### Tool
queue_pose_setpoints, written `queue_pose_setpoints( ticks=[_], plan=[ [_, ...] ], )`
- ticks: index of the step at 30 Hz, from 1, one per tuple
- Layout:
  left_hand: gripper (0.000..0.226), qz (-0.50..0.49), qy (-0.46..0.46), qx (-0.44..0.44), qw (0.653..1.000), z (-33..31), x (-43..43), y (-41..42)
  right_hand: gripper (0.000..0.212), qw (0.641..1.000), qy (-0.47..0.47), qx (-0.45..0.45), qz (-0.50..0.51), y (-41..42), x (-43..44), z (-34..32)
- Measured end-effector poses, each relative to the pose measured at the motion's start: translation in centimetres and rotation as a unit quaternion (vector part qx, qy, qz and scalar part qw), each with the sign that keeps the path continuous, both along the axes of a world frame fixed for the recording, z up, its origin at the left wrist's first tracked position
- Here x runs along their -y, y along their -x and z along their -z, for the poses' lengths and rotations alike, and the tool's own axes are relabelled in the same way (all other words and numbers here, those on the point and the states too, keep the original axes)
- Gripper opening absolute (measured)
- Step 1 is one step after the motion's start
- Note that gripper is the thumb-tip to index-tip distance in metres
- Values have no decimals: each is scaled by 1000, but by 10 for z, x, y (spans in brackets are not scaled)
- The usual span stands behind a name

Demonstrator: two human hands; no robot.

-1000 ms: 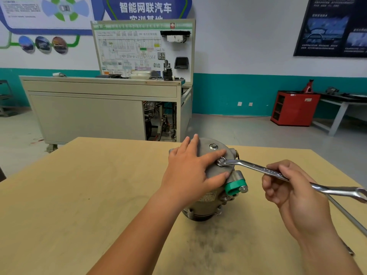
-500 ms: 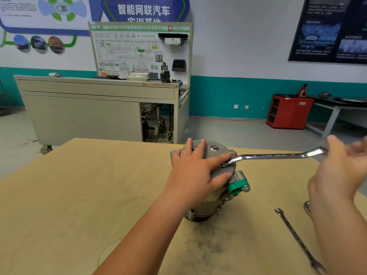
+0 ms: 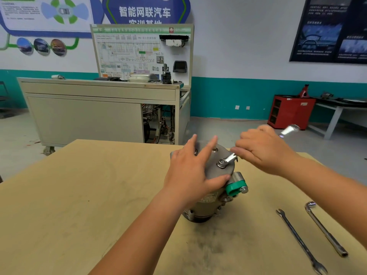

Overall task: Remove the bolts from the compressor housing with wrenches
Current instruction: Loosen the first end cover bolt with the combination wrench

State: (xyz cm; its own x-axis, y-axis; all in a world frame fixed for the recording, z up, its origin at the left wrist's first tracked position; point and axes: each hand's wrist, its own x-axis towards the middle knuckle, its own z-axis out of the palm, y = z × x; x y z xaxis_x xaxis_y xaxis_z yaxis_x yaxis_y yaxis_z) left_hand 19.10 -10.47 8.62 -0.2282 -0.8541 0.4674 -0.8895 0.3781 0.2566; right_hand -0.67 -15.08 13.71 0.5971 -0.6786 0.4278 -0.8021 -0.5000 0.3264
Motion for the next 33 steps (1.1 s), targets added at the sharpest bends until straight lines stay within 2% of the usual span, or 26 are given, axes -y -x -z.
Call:
queue_pose_setpoints(
  ticks=[2,5,8,13,15,16,19,22,29,33],
  plan=[
    [101,-20,-8,-4,1000,-1,0,-3,73,1000,-10,-20,-6,-7,12,-9],
    [98,-26,-15,18,999,-4,1,-8,77,999,-29,-12,-26,-18,19,-17],
    [95,-20,-32,14,999,-2,1,-13,79,994,-92,-18,-59,-17,19,-30],
    [96,-28,-44,29,998,-1,4,-14,37,961,-200,190,-24,12,2,-54],
    [96,-29,-38,37,998,-1,5,-13,34,940,-255,226,11,21,-16,-50],
    [95,-28,-34,40,998,-1,5,-13,36,922,-301,244,25,22,-25,-45],
    [96,-26,-20,51,998,-1,7,-10,37,832,-457,312,47,14,-50,-28],
    [98,-28,-13,57,998,-2,7,-4,36,775,-535,336,31,3,-68,-23],
    [113,-59,1,55,997,-2,2,1,41,629,-625,461,-16,-20,-84,-15],
    [121,-70,6,54,996,-1,1,0,26,611,-592,525,-28,-31,-88,-1]
  ],
)
